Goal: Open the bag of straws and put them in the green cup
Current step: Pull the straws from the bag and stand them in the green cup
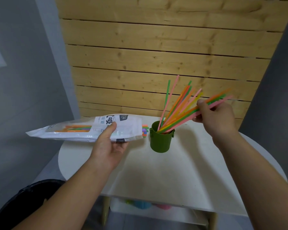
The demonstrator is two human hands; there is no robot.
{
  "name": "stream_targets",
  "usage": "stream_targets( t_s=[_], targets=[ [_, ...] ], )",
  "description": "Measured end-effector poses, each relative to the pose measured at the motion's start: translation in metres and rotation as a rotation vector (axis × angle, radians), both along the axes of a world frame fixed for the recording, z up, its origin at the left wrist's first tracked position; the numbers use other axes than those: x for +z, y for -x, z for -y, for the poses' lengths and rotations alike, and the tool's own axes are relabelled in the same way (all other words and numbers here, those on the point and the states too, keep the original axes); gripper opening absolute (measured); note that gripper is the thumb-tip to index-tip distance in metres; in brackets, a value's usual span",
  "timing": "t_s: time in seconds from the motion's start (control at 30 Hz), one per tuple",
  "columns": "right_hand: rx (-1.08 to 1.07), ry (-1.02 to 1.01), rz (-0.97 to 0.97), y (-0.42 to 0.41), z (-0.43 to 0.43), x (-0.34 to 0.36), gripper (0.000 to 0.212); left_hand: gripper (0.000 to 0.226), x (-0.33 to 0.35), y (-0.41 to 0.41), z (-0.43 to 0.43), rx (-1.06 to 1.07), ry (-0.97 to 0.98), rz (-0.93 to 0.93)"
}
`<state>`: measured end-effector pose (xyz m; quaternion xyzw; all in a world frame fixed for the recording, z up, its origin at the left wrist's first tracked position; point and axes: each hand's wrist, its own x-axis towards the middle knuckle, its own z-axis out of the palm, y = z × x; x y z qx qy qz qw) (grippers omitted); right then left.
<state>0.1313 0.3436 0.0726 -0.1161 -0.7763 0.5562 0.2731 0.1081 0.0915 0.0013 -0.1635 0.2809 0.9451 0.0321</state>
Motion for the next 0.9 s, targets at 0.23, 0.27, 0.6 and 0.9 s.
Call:
stream_targets(
  t_s=[0.23, 0.27, 0.6, 0.9],
  targets=[
    [0.085, -0.016, 0.080, 0.013, 0.004, -0.009, 0.018, 0.031, 0.003, -0.003, 0.000, -0.009, 0.005, -0.031],
    [0.094, 0.005, 0.087, 0.015, 0.004, -0.013, 0.018, 0.030, 0.004, -0.003, -0.001, -0.010, 0.005, -0.031],
    [0.040, 0.167, 0.053, 0.039, 0.002, -0.032, 0.015, 0.020, 0.007, -0.007, -0.011, -0.031, 0.025, -0.038],
    [0.064, 0.268, 0.053, 0.057, 0.007, -0.037, 0.027, 0.019, 0.007, -0.008, -0.014, -0.023, 0.031, -0.041]
  ],
)
